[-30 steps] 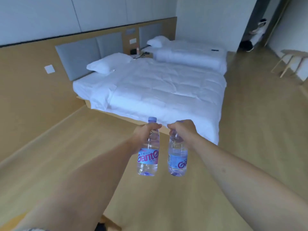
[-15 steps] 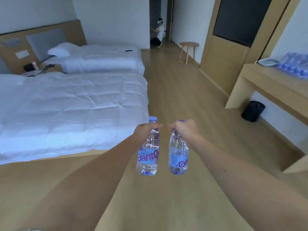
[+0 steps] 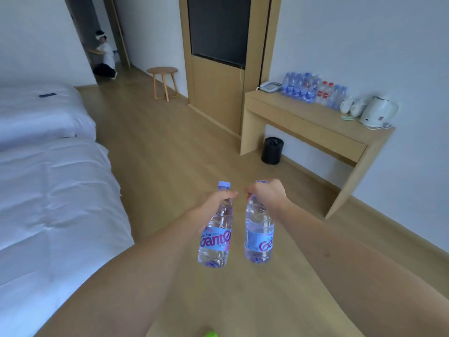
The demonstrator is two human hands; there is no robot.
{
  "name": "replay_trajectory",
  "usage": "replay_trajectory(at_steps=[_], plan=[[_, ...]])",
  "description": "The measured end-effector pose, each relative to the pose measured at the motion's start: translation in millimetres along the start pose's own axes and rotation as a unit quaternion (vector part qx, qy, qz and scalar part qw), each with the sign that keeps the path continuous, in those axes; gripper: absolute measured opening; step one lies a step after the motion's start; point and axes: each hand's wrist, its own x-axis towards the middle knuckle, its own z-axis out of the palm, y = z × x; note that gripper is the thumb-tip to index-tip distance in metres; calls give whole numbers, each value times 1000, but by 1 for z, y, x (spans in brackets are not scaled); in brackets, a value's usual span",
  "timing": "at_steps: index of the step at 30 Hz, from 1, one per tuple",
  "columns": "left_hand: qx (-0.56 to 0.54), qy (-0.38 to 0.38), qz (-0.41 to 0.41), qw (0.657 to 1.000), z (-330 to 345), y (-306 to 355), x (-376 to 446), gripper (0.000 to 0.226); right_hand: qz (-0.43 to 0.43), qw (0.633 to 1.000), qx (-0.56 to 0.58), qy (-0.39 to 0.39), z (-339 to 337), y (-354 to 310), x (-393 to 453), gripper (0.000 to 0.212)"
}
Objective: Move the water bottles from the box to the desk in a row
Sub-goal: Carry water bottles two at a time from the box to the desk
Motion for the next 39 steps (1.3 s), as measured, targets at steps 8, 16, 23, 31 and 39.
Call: replay_trajectory(at_steps=[8, 16, 23, 31, 39], plan=[[41, -87, -20, 995, 22, 72, 132, 42, 15, 996, 32, 82, -26, -37, 117, 30], [81, -116, -30, 989, 72, 113, 251, 50, 41, 992, 29, 118, -72, -36, 243, 27], [109, -93, -13, 990, 142, 177, 377, 52, 31, 992, 55, 105, -138, -55, 383, 19], [95, -91, -1, 991, 231, 247, 484, 54, 38, 993, 33, 111, -222, -88, 506, 30], [109, -124, -16, 986, 285, 288, 591, 52, 53, 987, 54, 143, -271, -105, 608, 16]])
